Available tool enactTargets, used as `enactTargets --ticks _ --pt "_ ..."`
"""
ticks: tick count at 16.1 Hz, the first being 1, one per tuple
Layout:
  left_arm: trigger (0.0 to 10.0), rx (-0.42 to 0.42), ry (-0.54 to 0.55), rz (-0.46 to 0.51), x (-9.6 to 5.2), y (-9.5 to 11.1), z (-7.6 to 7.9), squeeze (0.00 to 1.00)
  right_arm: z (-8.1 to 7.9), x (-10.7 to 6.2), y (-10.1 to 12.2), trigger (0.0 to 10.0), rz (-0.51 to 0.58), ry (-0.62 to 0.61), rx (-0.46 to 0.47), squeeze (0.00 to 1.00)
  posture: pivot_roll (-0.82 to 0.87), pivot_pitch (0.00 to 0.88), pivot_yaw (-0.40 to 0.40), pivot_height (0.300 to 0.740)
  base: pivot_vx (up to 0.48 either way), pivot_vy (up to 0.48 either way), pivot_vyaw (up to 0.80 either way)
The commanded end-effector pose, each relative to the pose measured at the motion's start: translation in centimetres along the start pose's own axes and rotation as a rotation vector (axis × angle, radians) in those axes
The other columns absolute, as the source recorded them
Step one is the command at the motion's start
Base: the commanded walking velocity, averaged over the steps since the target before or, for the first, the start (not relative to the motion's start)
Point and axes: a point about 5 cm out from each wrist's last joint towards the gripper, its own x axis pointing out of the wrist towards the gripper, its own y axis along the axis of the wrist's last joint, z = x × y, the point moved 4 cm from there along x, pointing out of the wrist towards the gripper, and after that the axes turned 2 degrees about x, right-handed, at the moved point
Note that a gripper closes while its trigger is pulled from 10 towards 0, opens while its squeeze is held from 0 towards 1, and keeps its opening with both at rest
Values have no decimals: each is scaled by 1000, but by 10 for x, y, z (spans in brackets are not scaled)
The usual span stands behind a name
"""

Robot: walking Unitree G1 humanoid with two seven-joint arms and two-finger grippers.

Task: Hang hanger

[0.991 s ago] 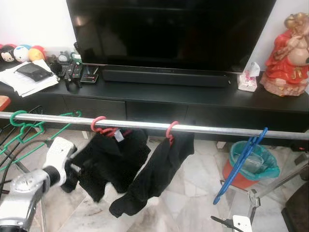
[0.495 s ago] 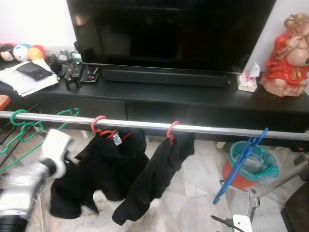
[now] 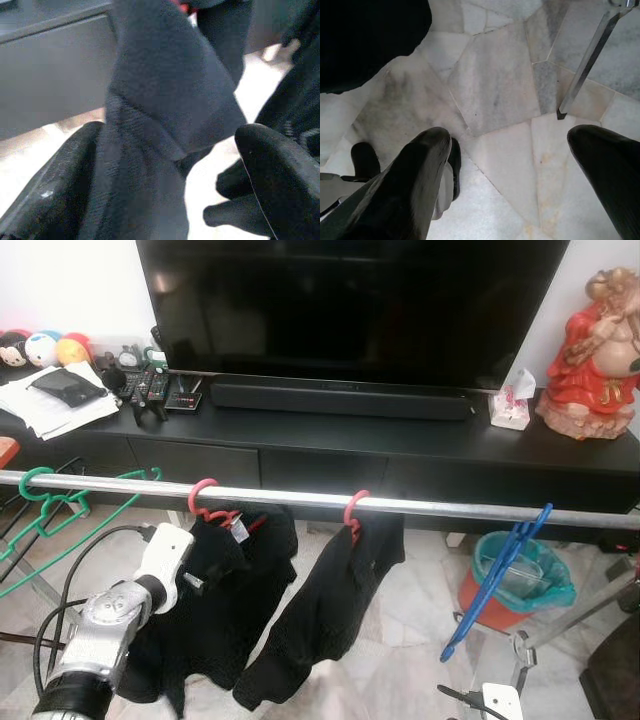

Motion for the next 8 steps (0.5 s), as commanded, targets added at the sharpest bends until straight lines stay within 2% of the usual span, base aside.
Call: enactTargets --ticks 1,2,8 --pt "4706 26 39 -1 5 1 -3 0 4 -1 -1 10000 2 -12 14 0 -30 0 -64 732 0 0 0" --pt "0 19 66 3 7 1 -5 0 4 -1 -1 10000 3 -12 15 0 -35 0 -64 732 0 0 0" --pt "0 31 88 18 11 1 -5 0 4 -1 -1 10000 1 -12 15 0 -39 0 -62 732 0 0 0"
